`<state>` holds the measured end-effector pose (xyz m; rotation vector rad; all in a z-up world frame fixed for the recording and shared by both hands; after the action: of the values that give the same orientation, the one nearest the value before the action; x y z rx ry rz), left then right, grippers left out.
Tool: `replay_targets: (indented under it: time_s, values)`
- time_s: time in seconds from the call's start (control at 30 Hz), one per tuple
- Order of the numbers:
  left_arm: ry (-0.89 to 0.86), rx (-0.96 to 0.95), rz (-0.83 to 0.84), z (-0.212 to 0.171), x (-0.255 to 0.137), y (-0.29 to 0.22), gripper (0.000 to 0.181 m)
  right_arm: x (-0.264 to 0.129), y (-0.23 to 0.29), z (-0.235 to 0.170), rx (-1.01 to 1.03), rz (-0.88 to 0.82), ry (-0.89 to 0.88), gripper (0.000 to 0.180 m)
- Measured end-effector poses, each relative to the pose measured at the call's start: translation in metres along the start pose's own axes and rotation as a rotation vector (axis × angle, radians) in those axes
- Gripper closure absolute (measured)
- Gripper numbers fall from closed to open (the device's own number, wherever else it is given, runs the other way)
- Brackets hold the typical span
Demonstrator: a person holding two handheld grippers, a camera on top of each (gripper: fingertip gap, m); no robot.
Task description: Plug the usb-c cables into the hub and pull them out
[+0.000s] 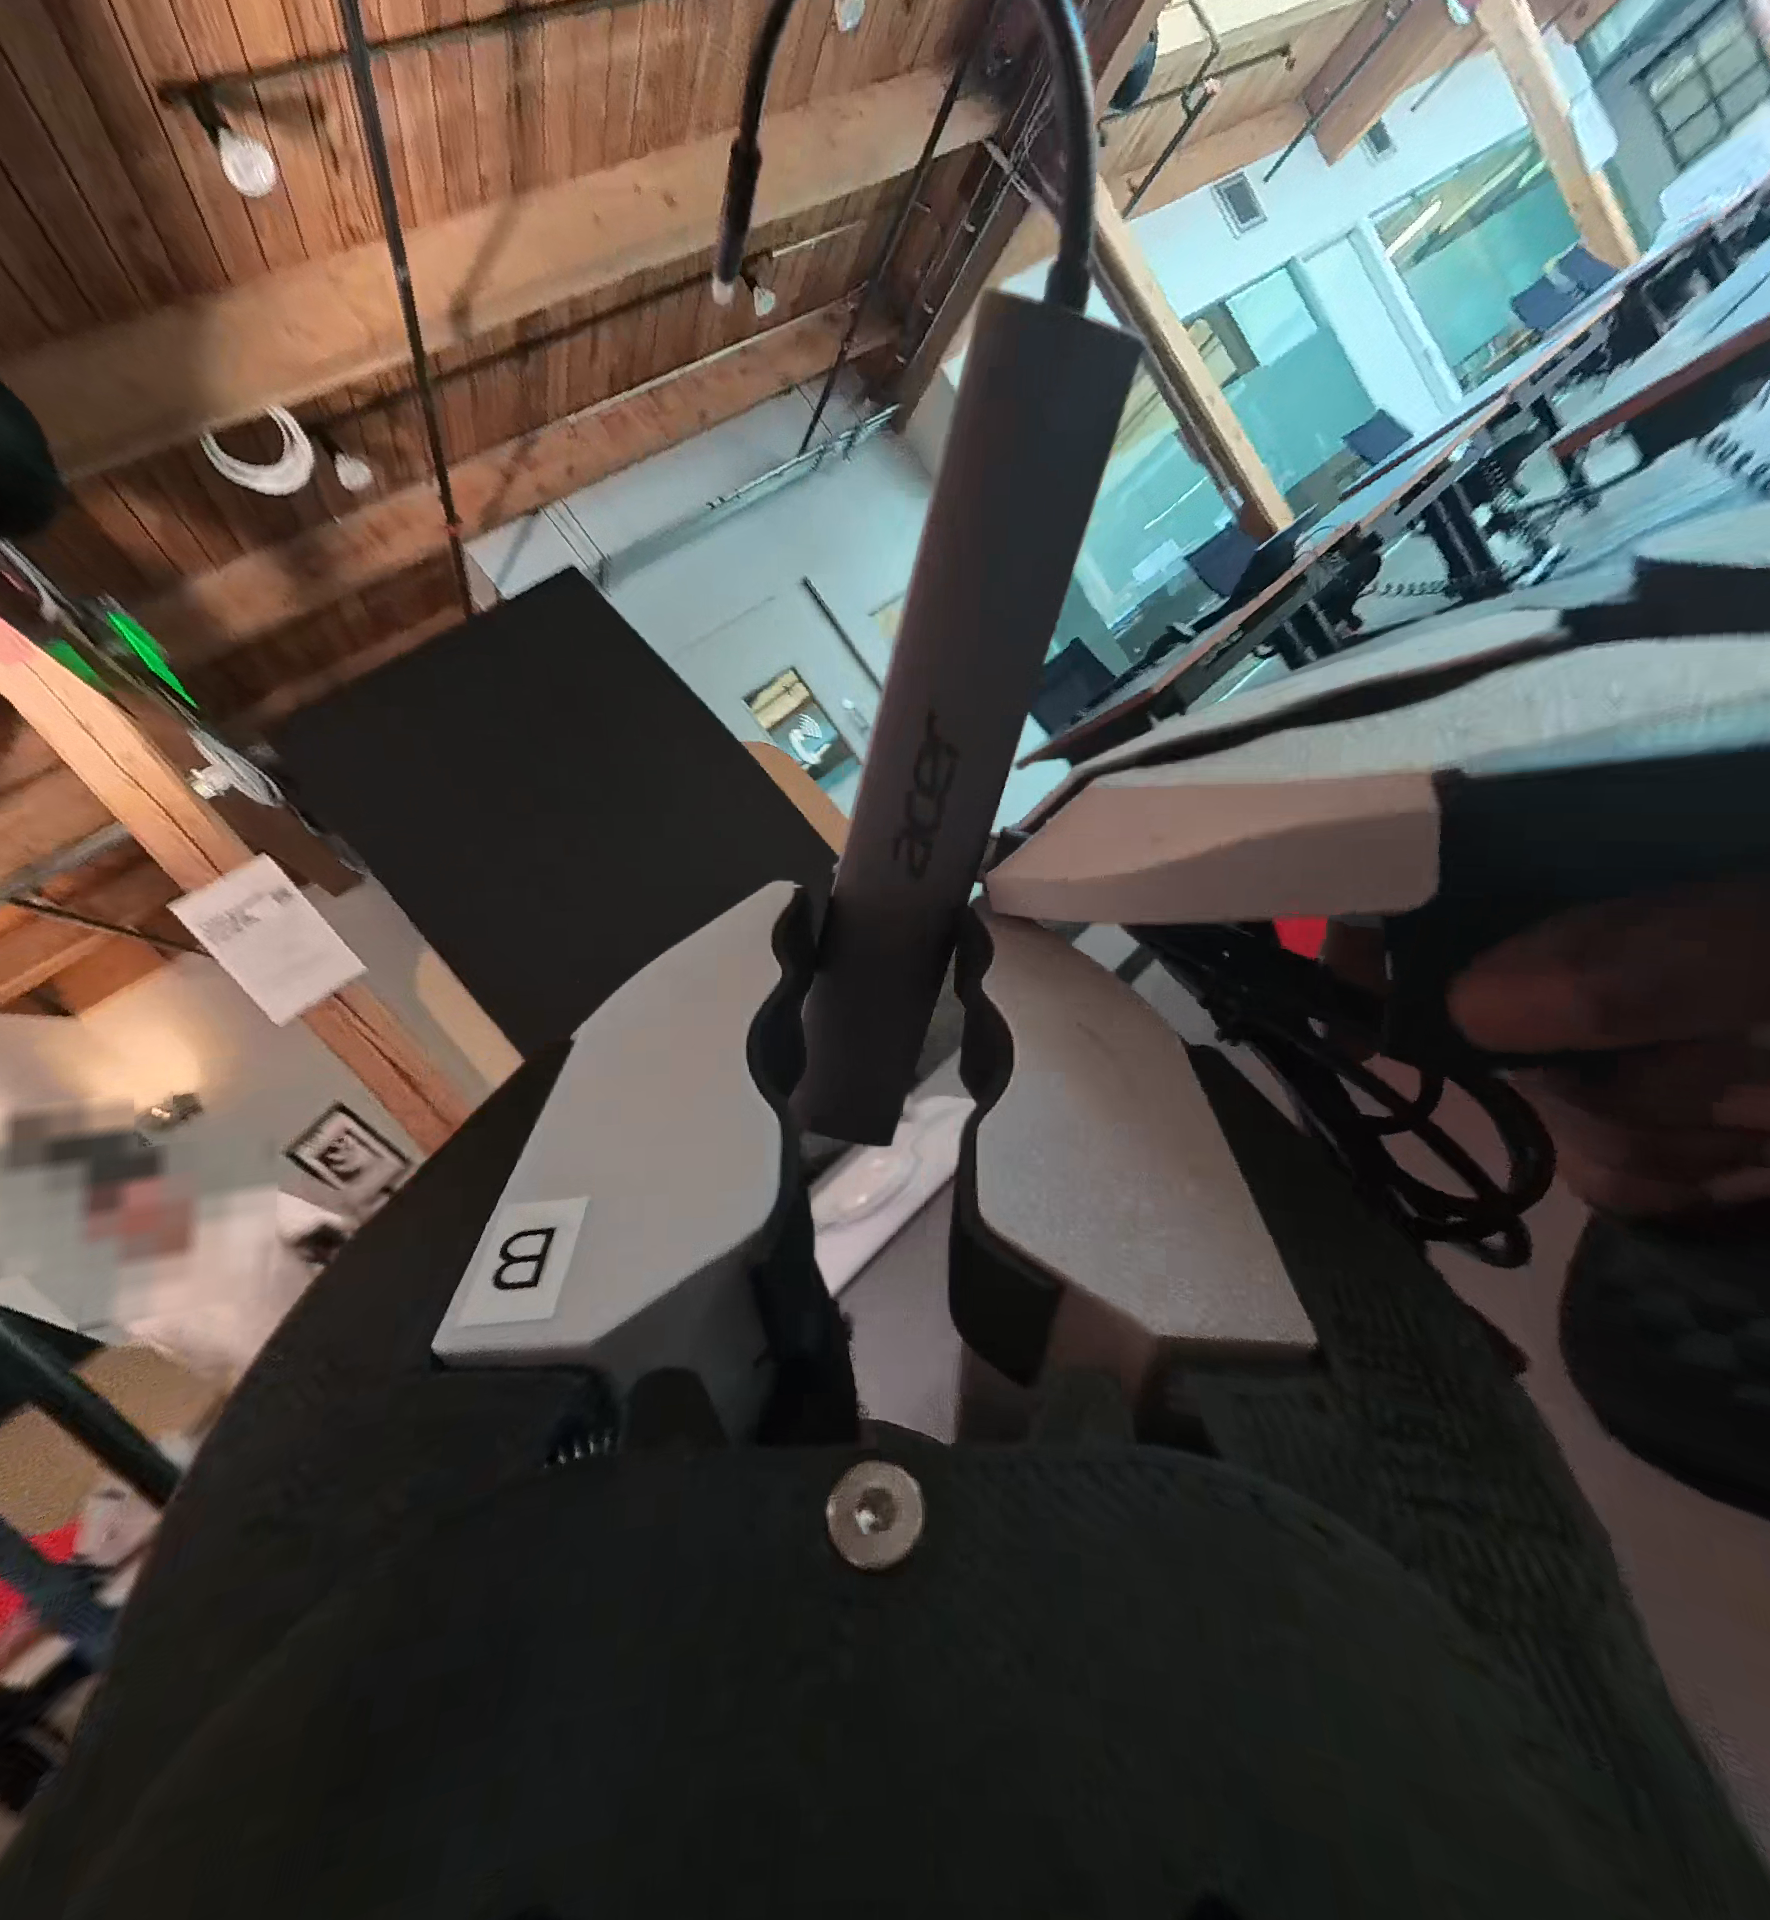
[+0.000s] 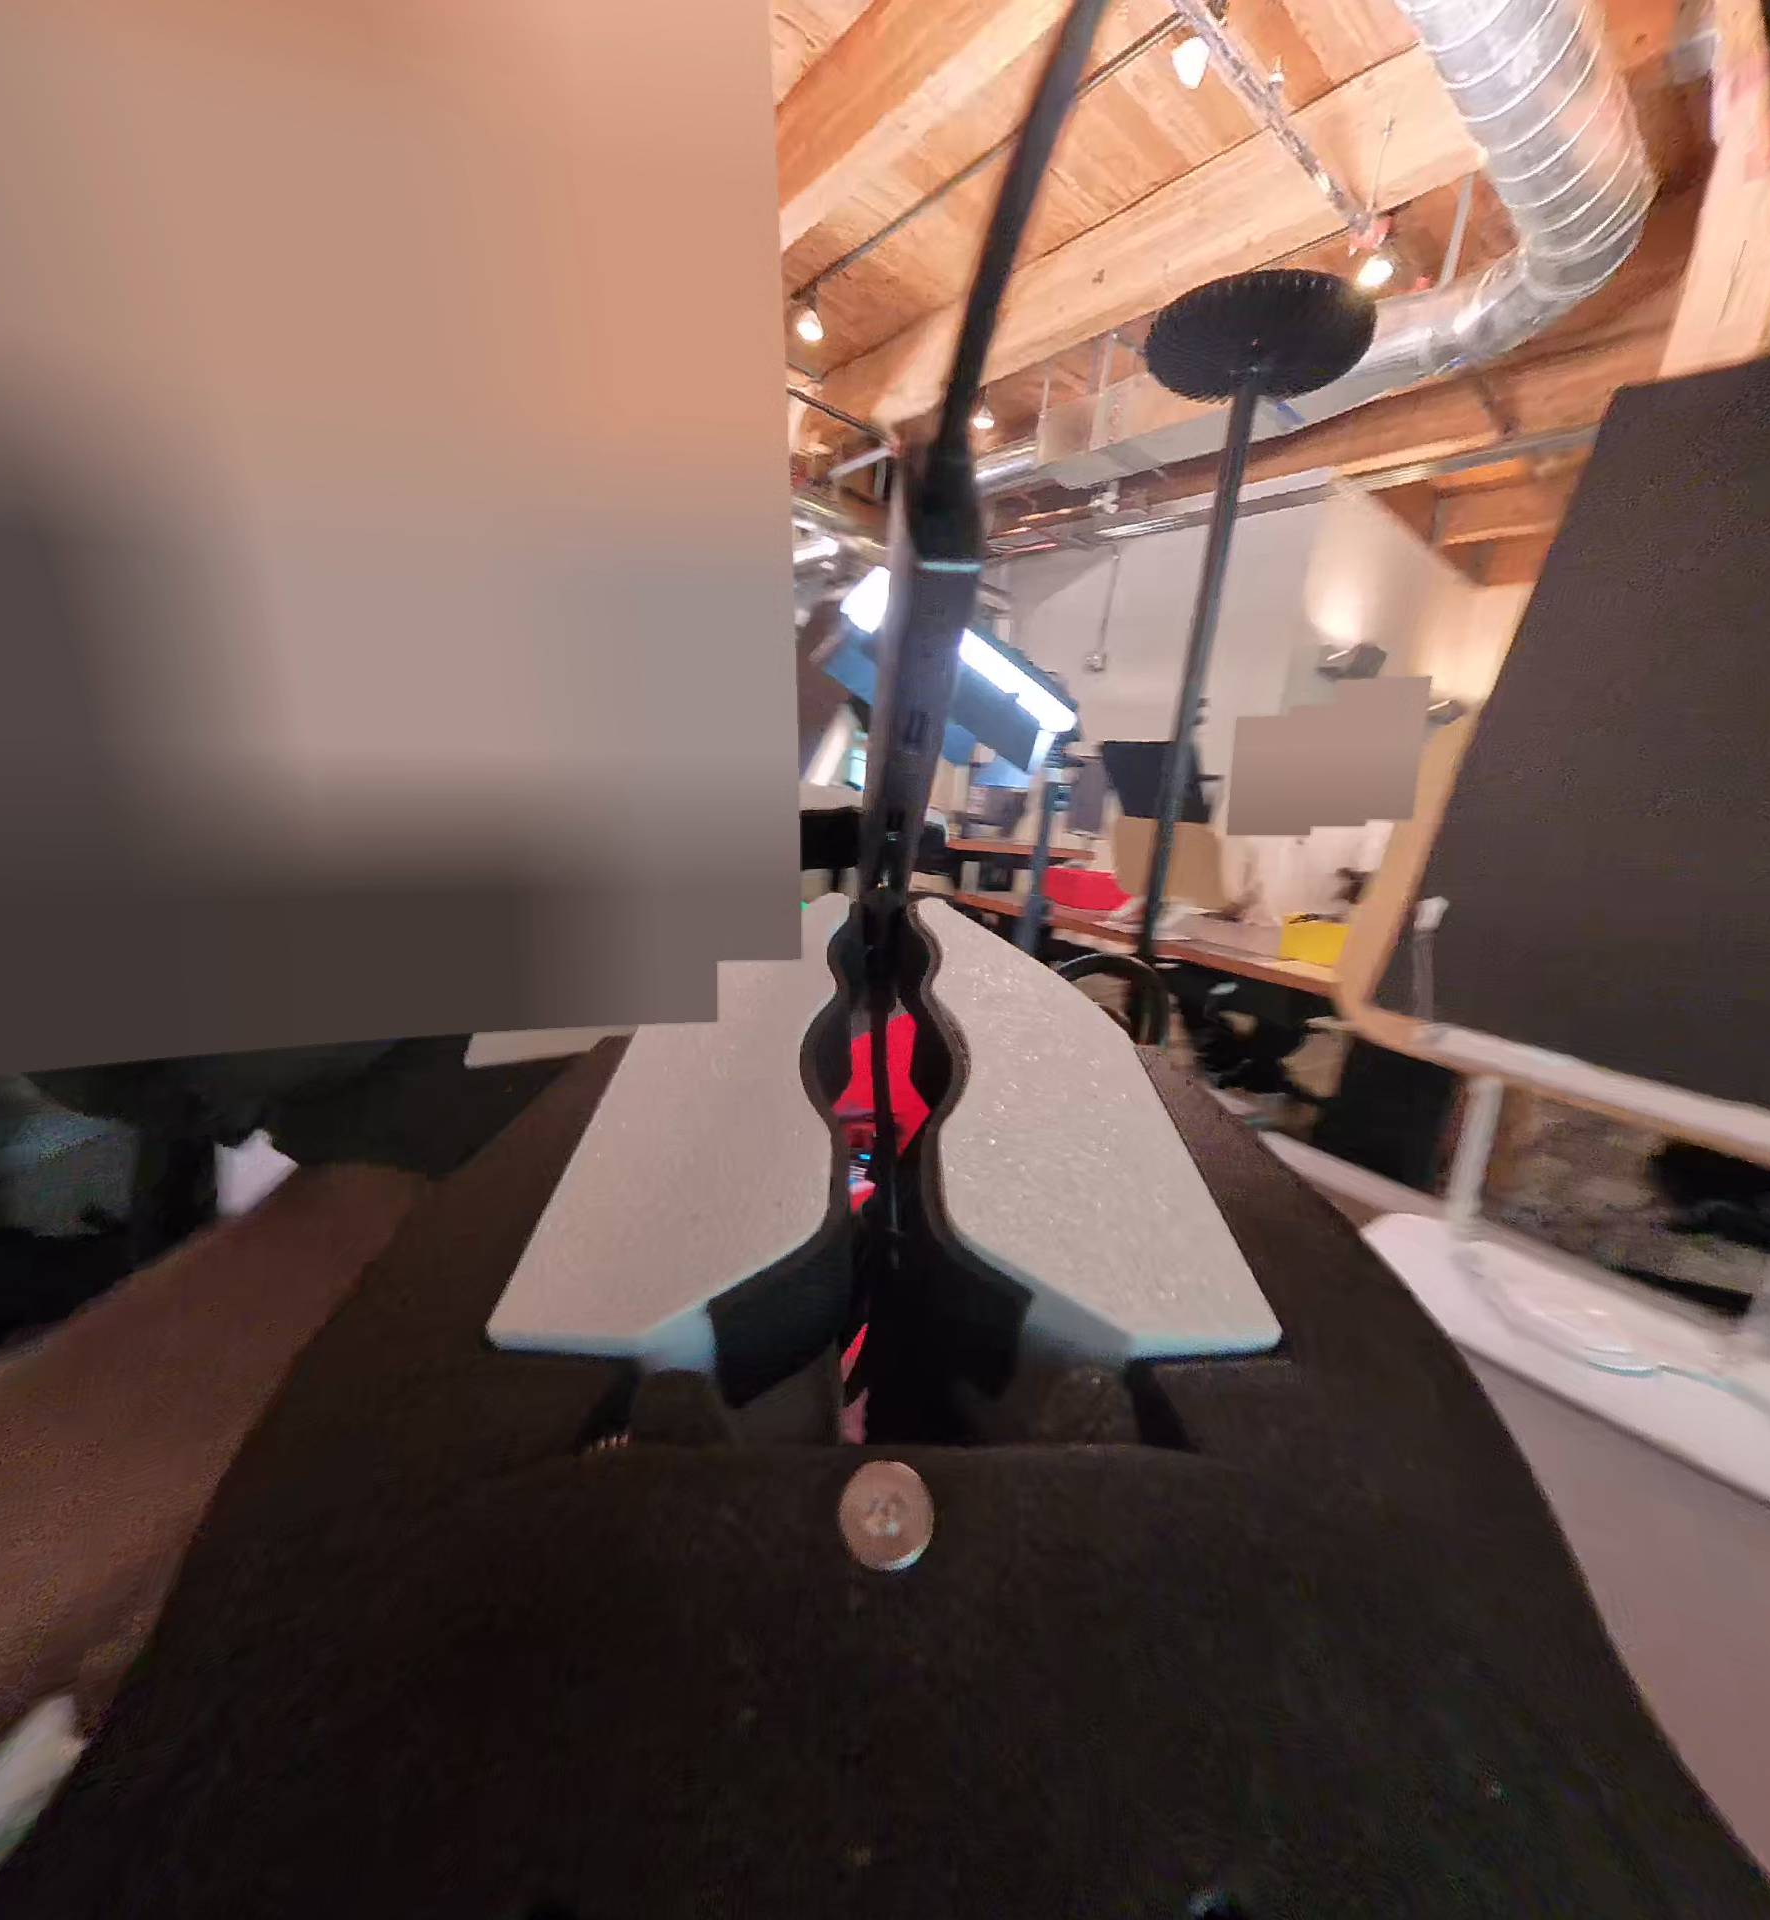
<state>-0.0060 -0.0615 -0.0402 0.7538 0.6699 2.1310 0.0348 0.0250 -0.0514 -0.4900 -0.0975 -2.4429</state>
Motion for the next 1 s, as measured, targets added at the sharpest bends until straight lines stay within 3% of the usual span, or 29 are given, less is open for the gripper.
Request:
replay_targets:
  time_s: [0.07,0.23,0.37,0.43,0.53,0.67,0.8,0.9,1.0]
  values:
    - [-0.010,-0.112,-0.014,-0.005,0.004,0.000,0.154,0.001,0.000,-0.002,-0.073,-0.055,-0.001,0.174]
    - [0.016,-0.328,-0.038,-0.018,0.014,-0.006,0.151,0.003,-0.012,-0.013,0.101,-0.076,-0.053,0.174]
    - [-0.013,-0.451,-0.308,-0.028,0.018,-0.009,0.155,-0.002,-0.008,-0.011,-0.295,-0.164,0.067,0.174]
    - [-0.098,-0.534,-0.323,-0.029,0.013,-0.006,0.152,-0.003,0.000,-0.007,-0.419,-0.177,0.091,0.174]
    - [-0.176,-0.497,-0.302,-0.023,0.005,0.000,0.132,-0.004,0.007,0.002,-0.580,-0.223,0.080,0.174]
    - [-0.235,-0.392,-0.317,-0.010,-0.006,0.002,0.124,-0.008,0.010,0.012,-0.577,-0.224,0.044,0.175]
    - [-0.314,-0.374,-0.344,-0.004,-0.020,0.010,0.123,-0.013,0.006,0.018,-0.574,-0.241,0.041,0.175]
    - [-0.394,-0.465,-0.275,0.005,-0.024,0.021,0.123,-0.012,0.009,0.017,-0.596,-0.226,0.050,0.175]
    - [-0.412,-0.436,-0.214,0.016,-0.018,0.014,0.123,-0.008,0.017,0.013,-0.644,-0.213,0.059,0.174]
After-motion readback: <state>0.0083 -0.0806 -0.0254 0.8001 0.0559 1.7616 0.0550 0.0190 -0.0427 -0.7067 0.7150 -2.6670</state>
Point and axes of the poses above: each gripper's, where its closed fingertips meet, x out along the fingers, z out of its top, y = z × x across the jaws, the point moved 7 cm from there along -x, back along the fingers, and after that the axes turned 6 degrees about x, right-handed, at the moved point
